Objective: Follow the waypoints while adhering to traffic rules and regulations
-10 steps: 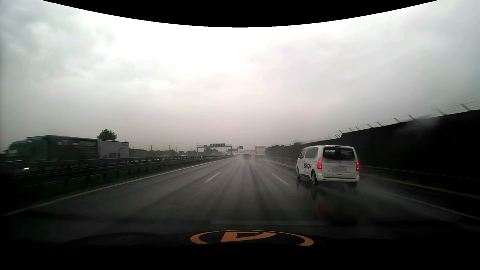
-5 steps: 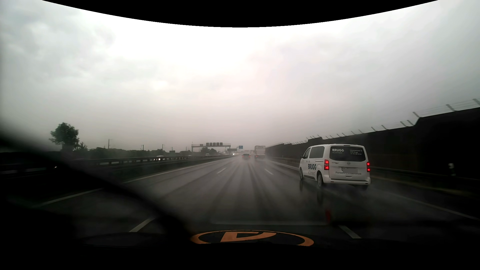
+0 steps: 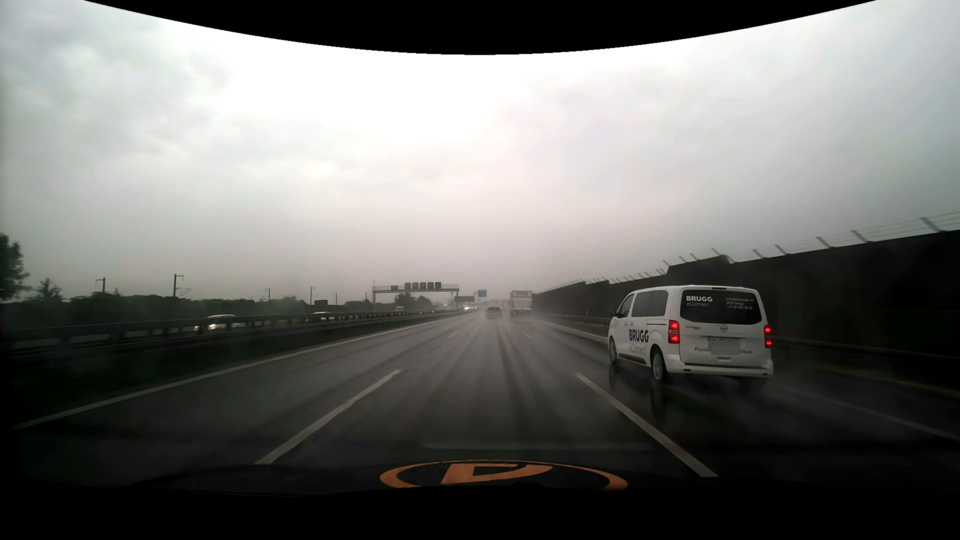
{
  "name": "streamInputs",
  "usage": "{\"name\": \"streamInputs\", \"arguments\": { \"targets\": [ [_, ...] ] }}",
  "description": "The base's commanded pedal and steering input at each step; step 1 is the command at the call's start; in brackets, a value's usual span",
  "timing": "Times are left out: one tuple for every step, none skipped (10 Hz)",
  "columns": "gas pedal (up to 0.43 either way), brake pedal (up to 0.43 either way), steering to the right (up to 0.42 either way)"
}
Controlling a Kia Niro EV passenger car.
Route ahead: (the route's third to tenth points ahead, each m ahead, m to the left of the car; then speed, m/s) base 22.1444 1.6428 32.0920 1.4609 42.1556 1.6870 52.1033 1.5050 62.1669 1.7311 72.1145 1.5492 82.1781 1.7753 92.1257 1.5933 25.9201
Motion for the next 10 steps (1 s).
{"name": "streamInputs", "arguments": {
  "targets": [
    [0.260,0.000,-0.004],
    [0.260,0.000,-0.004],
    [0.260,0.000,-0.004],
    [0.260,0.000,-0.004],
    [0.260,0.000,-0.004],
    [0.260,0.000,-0.004],
    [0.260,0.000,-0.004],
    [0.260,0.000,-0.003],
    [0.260,0.000,-0.003],
    [0.260,0.000,-0.003]
  ]
}}
